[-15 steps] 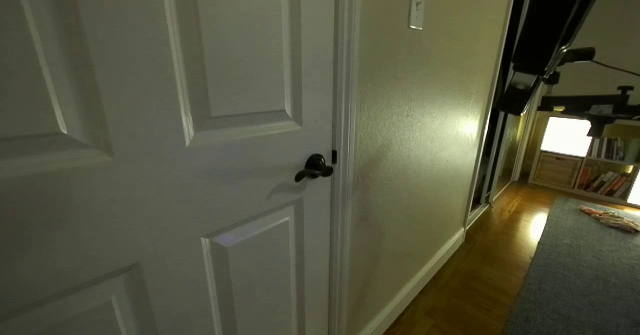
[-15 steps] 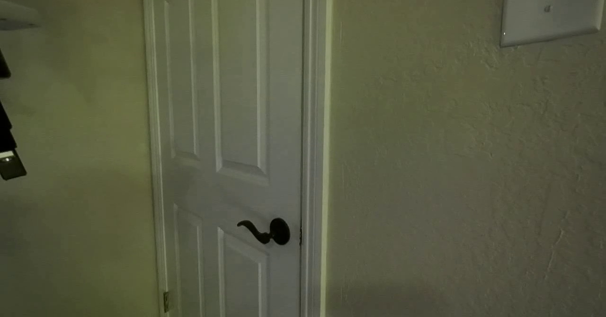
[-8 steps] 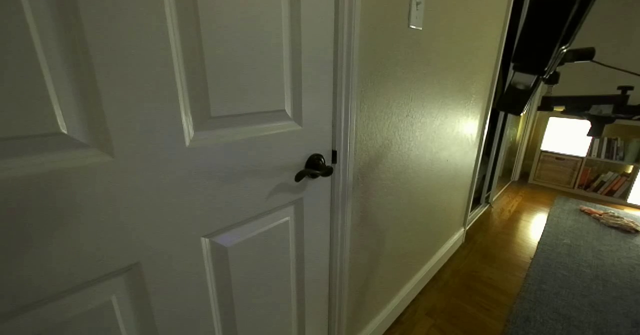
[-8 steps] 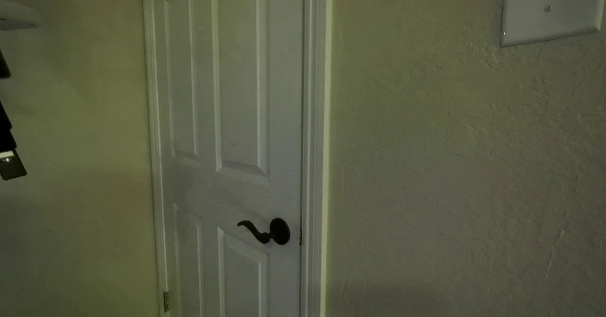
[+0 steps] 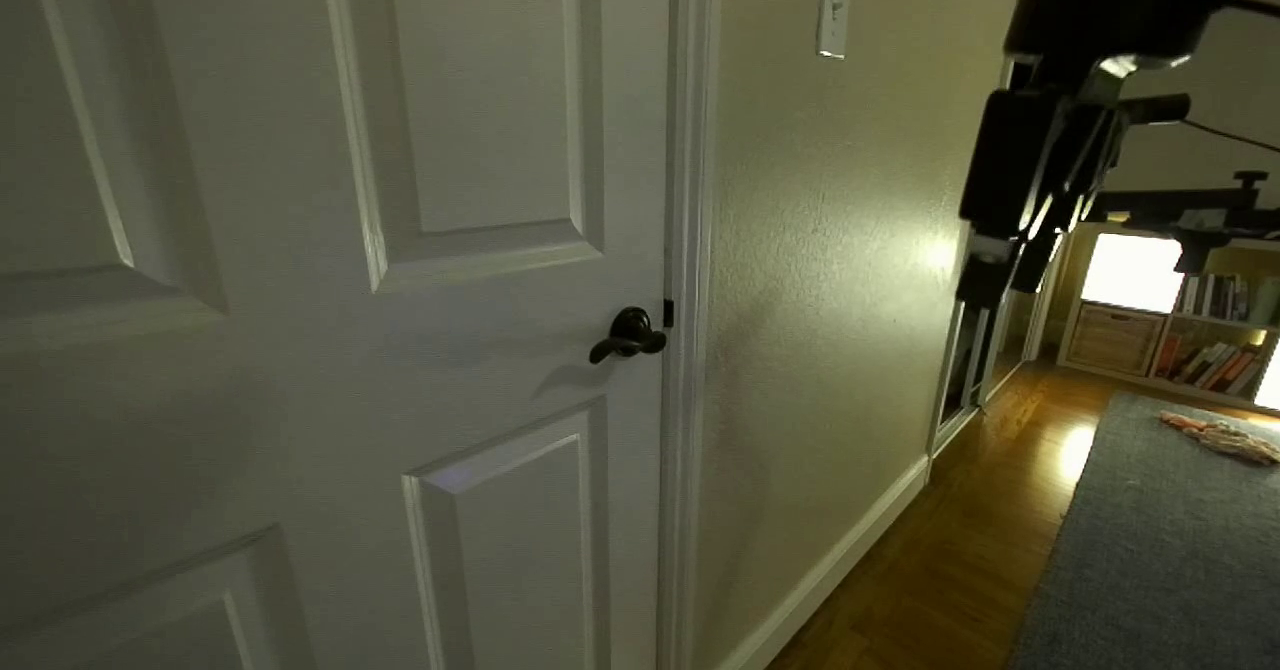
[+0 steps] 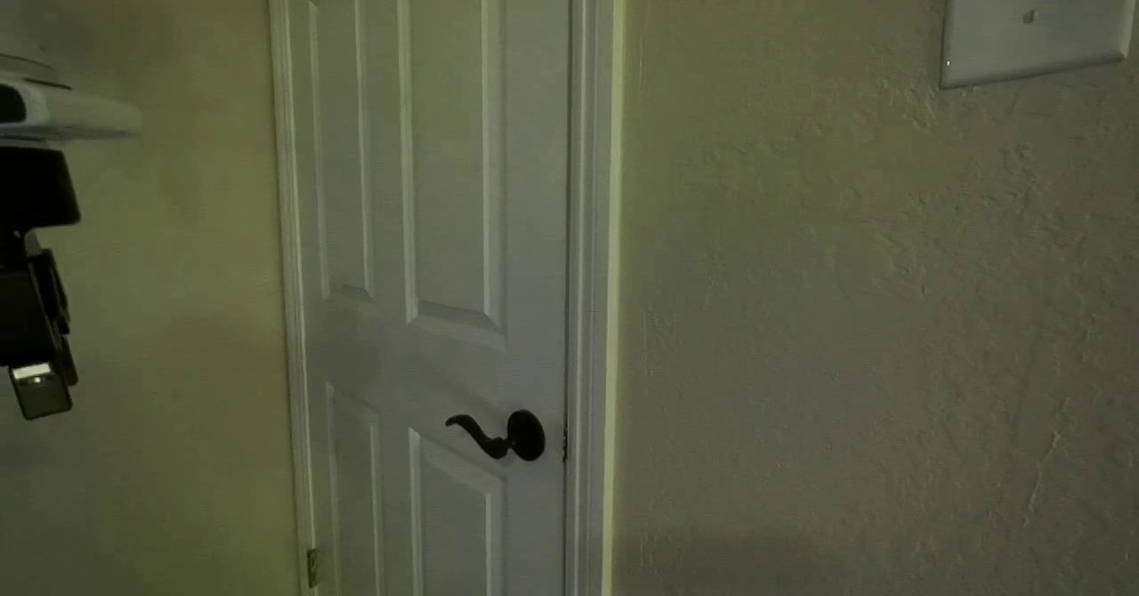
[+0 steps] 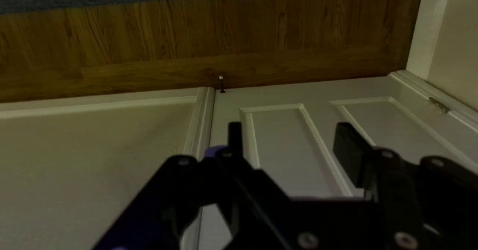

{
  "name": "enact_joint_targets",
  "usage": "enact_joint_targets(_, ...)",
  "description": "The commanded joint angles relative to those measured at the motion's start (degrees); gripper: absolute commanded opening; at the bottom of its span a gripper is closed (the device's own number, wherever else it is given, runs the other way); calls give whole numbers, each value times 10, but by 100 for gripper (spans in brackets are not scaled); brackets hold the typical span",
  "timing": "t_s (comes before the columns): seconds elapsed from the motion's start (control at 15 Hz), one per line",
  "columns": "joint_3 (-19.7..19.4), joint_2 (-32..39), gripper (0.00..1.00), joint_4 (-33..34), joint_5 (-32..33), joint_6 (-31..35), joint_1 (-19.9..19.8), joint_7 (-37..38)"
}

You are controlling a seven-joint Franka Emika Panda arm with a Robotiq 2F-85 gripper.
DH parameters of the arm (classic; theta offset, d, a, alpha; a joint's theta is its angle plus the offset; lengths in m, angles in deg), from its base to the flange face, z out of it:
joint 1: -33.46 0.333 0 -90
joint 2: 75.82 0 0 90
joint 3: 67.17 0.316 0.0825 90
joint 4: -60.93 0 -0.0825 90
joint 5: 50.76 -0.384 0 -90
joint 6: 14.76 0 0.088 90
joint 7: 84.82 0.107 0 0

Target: Open the white door

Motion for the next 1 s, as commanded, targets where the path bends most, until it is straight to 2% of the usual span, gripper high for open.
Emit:
enact_joint_targets(0.0,-9,69,98,38,41,-16,-23,92)
enact_joint_targets(0.2,-36,125,100,79,61,-21,-31,161)
enact_joint_targets(0.53,-87,188,100,151,29,-17,-18,251)
enact_joint_targets(0.6,-89,169,100,119,41,-4,-11,209)
enact_joint_targets(0.93,-98,193,100,148,36,-3,-9,235)
